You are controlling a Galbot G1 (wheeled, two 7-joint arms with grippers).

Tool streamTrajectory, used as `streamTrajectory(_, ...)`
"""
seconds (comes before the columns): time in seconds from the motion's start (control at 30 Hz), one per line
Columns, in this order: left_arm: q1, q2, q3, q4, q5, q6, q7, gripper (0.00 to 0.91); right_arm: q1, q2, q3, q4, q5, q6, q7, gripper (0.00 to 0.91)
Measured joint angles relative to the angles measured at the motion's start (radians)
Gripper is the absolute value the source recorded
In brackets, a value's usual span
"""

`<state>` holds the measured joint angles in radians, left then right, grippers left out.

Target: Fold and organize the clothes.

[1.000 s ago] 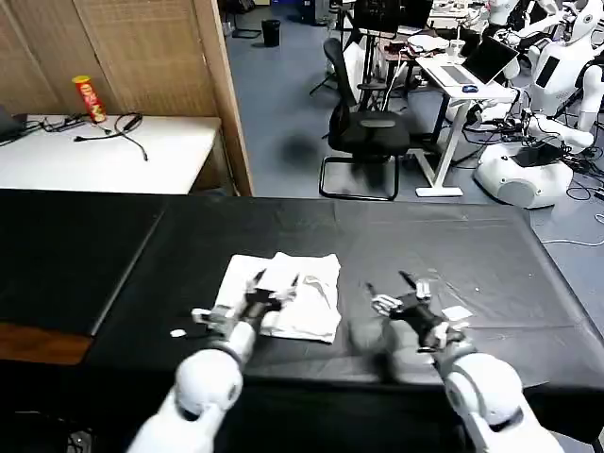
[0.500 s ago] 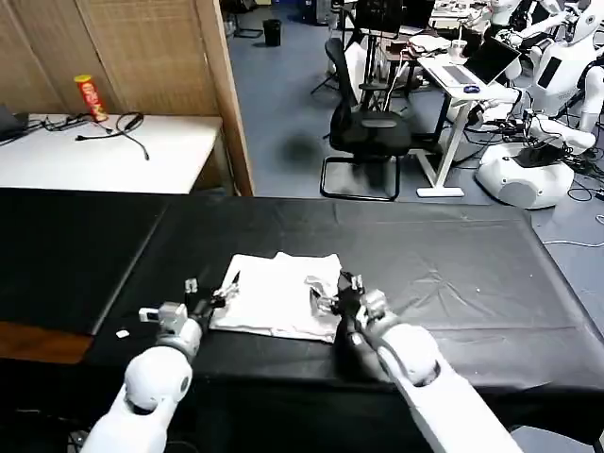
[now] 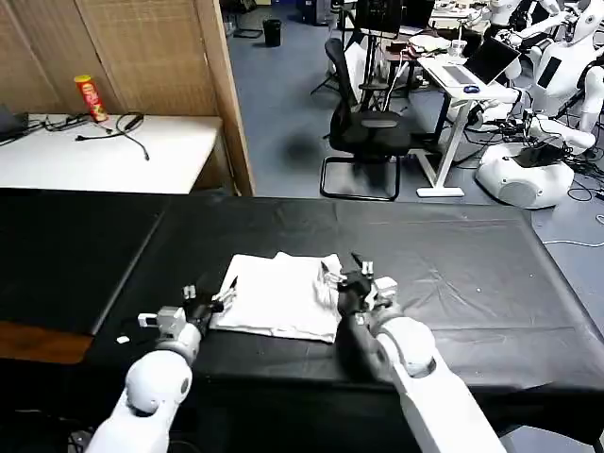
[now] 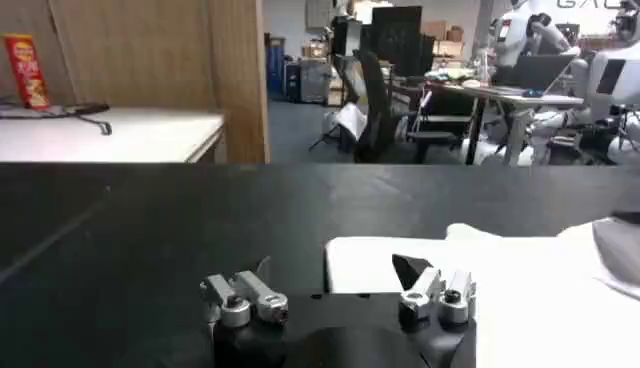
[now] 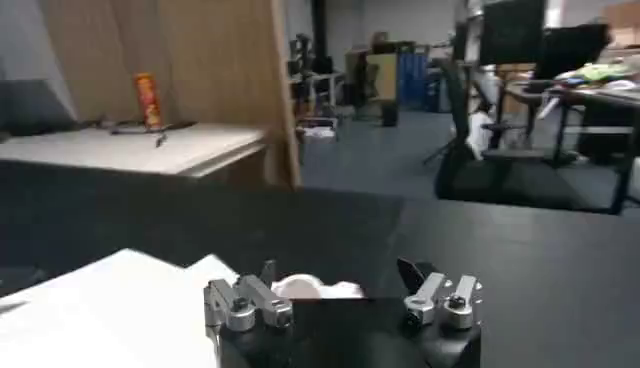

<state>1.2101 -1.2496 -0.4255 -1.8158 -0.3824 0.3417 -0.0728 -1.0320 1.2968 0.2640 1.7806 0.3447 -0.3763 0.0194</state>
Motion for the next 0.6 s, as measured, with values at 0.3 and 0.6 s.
streamTrajectory(0.3,-0.012,-0.022,-0.019,0.032,-0.136,0.015,0.023,0.273,-0.109,-0.047,0.108,0.132,0.031,0.006,-0.022,0.878)
streamTrajectory(0.6,-0.030,-0.040,-0.042,0.070,-0.313,0.047,0.042,0.000,-0.163,-0.064,0.143,0.214,0.042,0.035,-0.032,0.878)
